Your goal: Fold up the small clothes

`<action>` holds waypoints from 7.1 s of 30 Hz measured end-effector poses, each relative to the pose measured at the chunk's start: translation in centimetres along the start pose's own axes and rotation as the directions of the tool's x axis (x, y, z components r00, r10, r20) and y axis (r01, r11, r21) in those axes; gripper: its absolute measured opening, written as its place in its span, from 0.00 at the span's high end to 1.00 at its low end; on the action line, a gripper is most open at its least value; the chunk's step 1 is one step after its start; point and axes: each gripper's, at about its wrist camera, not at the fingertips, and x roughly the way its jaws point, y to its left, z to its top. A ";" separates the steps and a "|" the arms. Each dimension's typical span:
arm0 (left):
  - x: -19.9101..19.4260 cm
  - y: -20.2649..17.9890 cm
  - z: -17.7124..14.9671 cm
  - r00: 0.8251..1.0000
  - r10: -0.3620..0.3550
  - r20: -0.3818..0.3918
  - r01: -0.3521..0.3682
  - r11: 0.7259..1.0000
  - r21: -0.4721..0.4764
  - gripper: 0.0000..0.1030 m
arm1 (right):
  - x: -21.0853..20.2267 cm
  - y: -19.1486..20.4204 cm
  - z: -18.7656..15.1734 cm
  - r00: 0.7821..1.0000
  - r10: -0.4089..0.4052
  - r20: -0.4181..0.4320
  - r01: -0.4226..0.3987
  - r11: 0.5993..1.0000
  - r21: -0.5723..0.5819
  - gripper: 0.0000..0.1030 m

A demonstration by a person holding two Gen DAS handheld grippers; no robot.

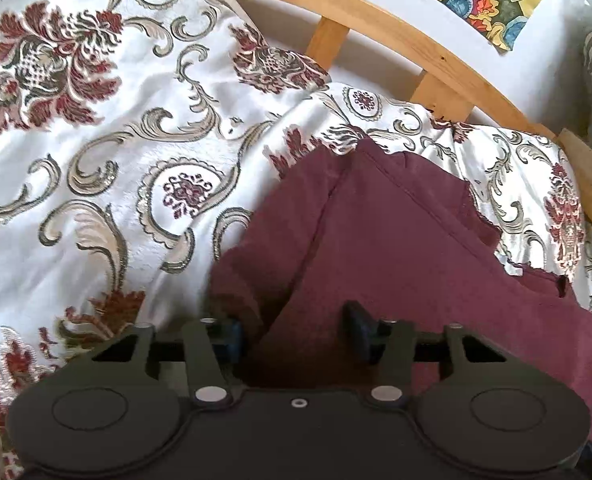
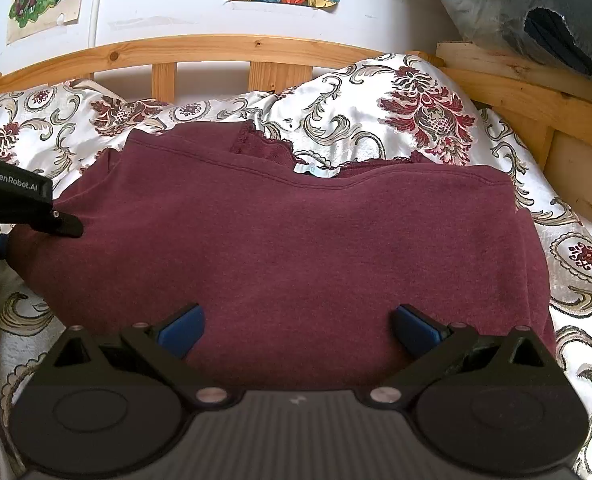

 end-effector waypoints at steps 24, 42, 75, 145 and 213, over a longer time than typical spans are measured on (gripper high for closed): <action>-7.6 -14.5 1.0 0.949 -0.293 0.117 0.165 0.776 0.608 0.89 | -5.4 -8.4 1.9 0.955 -0.292 0.050 0.288 0.955 0.074 0.00; -7.5 -18.1 -8.6 0.894 -0.387 -0.227 0.408 0.493 0.768 0.83 | -7.5 -15.4 1.5 0.929 -0.351 0.120 0.309 0.910 0.275 0.00; -9.9 -16.0 -10.6 0.968 -0.250 -0.028 0.129 0.400 0.907 0.28 | -1.1 -13.5 3.5 0.959 0.169 0.229 -0.247 0.893 0.376 0.57; -9.0 -17.5 -13.8 0.926 -0.337 -0.169 0.275 0.299 0.914 0.83 | -4.0 -16.3 1.9 0.997 -0.074 0.036 0.056 0.931 0.360 0.86; -0.7 -12.3 -5.6 0.912 -0.230 -0.341 0.330 0.903 0.275 0.00 | -2.2 -16.8 1.4 0.984 -0.162 0.073 0.124 0.921 0.370 0.35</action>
